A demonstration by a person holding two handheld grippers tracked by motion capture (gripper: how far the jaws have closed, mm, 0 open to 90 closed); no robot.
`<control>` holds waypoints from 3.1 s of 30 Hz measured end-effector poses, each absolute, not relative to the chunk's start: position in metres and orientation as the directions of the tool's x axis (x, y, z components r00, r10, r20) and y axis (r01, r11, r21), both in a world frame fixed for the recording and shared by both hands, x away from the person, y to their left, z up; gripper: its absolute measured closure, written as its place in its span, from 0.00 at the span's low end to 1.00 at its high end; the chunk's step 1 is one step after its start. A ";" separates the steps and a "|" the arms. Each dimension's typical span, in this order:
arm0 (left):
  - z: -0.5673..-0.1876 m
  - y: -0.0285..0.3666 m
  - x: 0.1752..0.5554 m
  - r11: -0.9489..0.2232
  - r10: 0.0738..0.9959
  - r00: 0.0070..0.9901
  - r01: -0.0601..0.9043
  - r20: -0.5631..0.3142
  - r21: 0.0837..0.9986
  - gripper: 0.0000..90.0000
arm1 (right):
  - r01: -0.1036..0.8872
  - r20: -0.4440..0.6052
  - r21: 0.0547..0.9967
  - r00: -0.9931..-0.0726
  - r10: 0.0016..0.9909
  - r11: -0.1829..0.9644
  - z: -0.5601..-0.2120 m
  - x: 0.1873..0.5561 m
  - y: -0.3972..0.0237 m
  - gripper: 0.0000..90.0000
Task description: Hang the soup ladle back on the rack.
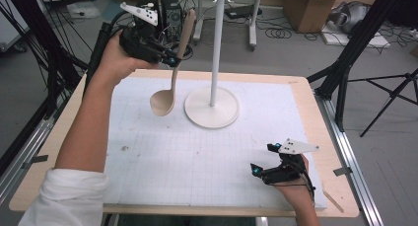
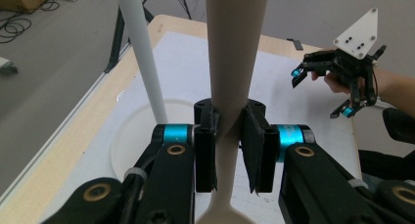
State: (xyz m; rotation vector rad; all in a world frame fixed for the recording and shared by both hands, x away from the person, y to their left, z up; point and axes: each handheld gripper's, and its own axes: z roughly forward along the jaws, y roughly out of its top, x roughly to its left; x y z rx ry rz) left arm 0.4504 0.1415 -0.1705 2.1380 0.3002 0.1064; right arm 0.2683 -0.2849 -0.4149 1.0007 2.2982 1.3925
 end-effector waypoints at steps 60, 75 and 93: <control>-0.152 0.114 0.510 -0.586 0.314 0.946 0.262 -0.084 0.766 0.85 | 0.417 0.119 0.859 -0.726 0.677 0.296 -0.416 0.265 -0.288 0.00; -0.151 0.095 0.507 -0.633 0.294 0.953 0.249 -0.070 0.733 0.85 | 0.417 0.117 0.858 -0.729 0.674 0.301 -0.416 0.265 -0.287 0.00; -0.154 0.088 0.509 -0.640 0.301 0.951 0.258 -0.072 0.724 0.84 | 0.415 0.114 0.856 -0.732 0.672 0.307 -0.416 0.264 -0.284 0.00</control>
